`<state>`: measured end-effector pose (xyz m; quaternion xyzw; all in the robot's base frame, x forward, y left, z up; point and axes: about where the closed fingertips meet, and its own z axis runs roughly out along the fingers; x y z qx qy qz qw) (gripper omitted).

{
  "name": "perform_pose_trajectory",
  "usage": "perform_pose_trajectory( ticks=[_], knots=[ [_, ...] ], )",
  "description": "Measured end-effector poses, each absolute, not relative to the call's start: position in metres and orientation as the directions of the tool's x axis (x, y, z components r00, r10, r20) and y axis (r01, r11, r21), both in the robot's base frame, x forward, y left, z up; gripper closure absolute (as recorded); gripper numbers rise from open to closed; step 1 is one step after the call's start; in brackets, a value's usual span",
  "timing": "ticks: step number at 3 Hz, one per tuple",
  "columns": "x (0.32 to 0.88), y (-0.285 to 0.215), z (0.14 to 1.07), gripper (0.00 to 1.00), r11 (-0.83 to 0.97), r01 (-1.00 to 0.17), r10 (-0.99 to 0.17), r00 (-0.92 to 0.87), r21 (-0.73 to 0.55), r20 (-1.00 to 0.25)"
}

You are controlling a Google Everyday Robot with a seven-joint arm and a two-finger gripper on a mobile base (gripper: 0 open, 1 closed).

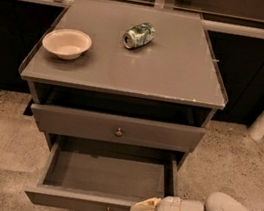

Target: Close middle drawer

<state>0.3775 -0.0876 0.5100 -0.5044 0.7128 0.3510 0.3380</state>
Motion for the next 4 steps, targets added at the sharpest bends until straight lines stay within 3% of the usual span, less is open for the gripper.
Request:
perform_pose_trajectory(
  ticks=[2, 4],
  knots=[
    [0.377, -0.067, 0.42, 1.0, 0.228, -0.947, -0.484, -0.312, 0.227, -0.817],
    [0.388, -0.053, 0.395, 1.0, 0.222, -0.95, -0.471, -0.302, 0.219, -0.829]
  ],
)
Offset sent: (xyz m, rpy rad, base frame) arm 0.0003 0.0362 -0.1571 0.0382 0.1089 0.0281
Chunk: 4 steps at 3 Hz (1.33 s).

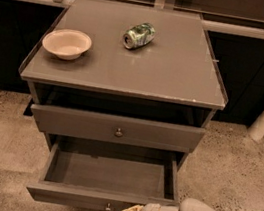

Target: Close middle drawer

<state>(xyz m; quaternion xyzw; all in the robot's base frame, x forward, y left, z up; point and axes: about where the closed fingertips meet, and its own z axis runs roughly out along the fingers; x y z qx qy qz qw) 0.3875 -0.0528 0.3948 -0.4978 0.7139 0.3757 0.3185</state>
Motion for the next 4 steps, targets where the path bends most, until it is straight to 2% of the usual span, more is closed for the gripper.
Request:
perform_pose_trajectory(
  ticks=[1, 2, 4],
  knots=[
    [0.416, -0.049, 0.395, 1.0, 0.272, -0.951, -0.476, -0.264, 0.144, -0.839],
    [0.414, -0.049, 0.396, 1.0, 0.272, -0.951, -0.476, -0.264, 0.144, -0.839],
    [0.453, -0.058, 0.387, 1.0, 0.384, -0.922, -0.515, -0.259, 0.05, -0.817]
  ],
)
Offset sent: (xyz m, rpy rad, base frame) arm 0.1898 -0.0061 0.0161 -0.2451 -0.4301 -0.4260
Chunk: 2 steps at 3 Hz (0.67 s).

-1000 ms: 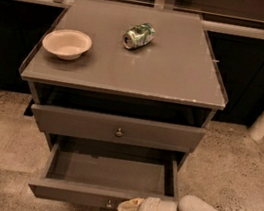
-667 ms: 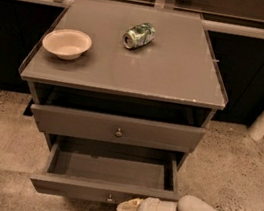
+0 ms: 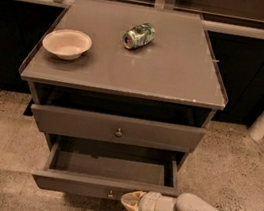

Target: Close middle drawer

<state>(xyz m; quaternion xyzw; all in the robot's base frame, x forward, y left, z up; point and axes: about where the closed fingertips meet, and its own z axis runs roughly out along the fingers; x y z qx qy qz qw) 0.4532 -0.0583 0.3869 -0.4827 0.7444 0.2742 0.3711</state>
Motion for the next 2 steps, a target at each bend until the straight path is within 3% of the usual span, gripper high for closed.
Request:
perform_pose_trajectory(
  ticks=[2],
  knots=[
    [0.465, -0.057, 0.378, 1.0, 0.416, -0.909, -0.531, -0.262, 0.021, -0.806]
  ],
)
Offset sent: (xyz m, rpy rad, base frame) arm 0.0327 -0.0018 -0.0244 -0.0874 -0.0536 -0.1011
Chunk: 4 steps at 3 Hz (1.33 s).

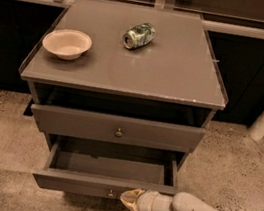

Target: Close middle drawer

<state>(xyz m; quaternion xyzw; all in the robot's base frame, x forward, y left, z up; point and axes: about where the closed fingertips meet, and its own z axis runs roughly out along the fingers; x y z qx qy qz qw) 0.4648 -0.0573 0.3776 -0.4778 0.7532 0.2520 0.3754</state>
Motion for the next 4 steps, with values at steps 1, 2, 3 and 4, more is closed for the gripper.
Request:
perform_pose_trajectory(
  ticks=[1, 2, 3, 4],
  knots=[
    [0.476, -0.061, 0.375, 1.0, 0.448, -0.894, -0.536, -0.267, -0.002, -0.801],
    [0.504, -0.079, 0.372, 1.0, 0.522, -0.851, -0.551, -0.279, -0.063, -0.787],
    [0.519, -0.09, 0.371, 1.0, 0.56, -0.823, -0.558, -0.287, -0.098, -0.779],
    [0.559, -0.119, 0.374, 1.0, 0.625, -0.76, -0.575, -0.292, -0.178, -0.764]
  ],
)
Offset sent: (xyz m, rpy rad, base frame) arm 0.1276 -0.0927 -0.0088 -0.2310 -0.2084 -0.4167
